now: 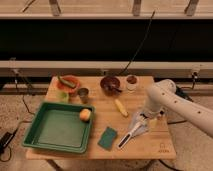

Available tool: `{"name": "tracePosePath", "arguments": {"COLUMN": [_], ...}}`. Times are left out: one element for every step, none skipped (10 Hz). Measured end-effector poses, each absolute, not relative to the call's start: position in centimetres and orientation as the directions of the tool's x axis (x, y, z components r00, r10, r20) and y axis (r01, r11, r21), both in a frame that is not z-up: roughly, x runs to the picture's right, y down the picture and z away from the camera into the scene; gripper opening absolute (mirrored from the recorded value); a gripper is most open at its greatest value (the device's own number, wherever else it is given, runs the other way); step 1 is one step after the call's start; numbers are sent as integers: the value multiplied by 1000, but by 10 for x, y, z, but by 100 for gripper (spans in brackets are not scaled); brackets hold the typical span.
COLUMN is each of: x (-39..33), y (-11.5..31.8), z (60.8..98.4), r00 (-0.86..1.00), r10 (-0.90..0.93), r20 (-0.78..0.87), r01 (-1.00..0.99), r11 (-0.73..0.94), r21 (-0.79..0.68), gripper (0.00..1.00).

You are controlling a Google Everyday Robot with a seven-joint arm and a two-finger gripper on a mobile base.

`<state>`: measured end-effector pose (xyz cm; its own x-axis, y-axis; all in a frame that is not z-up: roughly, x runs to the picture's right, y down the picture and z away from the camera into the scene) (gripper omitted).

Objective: Place brush in tray

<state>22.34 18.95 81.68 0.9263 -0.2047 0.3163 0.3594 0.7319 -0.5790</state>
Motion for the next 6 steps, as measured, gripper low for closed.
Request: {"name": "tracePosePath", "arguments": {"x": [224,225,226,227,227,228], "y": [189,190,190,190,191,192], "z": [820,825,828,831,834,837], "r00": [926,926,927,927,927,927], "r10": [-204,-202,-200,-199,-199,-202], "r20": [317,318,318,318,318,316], "r01": [359,358,356,356,356,357], "r11": [733,734,734,734,734,733], "r21": [-577,-577,-578,-578,-579,-580], "gripper": [80,80,80,80,80,80]}}
